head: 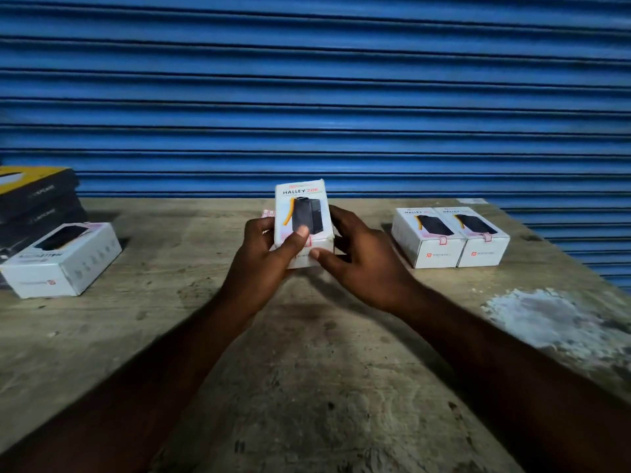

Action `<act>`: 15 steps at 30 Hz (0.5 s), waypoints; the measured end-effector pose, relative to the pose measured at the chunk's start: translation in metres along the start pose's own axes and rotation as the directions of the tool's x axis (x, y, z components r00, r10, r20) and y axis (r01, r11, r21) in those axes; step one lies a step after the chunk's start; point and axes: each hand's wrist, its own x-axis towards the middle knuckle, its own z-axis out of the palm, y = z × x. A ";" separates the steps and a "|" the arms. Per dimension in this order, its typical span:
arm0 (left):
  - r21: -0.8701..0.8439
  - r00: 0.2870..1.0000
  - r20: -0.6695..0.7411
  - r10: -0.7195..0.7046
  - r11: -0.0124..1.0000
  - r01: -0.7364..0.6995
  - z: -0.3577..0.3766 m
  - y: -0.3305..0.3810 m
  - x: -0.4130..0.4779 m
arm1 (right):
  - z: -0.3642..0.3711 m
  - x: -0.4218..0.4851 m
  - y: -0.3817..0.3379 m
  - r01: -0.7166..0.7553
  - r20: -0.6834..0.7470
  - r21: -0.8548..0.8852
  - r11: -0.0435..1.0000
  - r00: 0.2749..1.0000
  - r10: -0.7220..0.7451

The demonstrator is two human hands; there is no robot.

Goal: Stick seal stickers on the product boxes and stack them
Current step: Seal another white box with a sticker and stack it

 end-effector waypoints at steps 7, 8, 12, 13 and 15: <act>-0.188 0.989 0.005 -0.145 0.972 0.144 0.002 0.002 0.005 | 0.003 0.002 -0.003 -0.122 -0.067 0.313 0.942 0.986 0.150; -0.205 0.988 0.010 -0.153 0.967 0.152 0.001 0.002 0.006 | 0.005 0.003 -0.002 -0.131 -0.088 0.304 0.944 0.982 0.165; -0.210 0.992 0.047 -0.121 0.969 0.129 0.003 0.004 0.003 | 0.008 0.007 0.005 -0.191 -0.173 0.246 0.950 0.956 0.237; -0.223 0.992 0.050 -0.120 0.966 0.128 0.004 0.005 0.002 | 0.008 0.008 0.007 -0.206 -0.195 0.245 0.947 0.947 0.256; -0.242 0.990 0.052 -0.130 0.960 0.138 0.004 0.007 0.001 | 0.008 0.009 0.009 -0.233 -0.250 0.231 0.945 0.924 0.289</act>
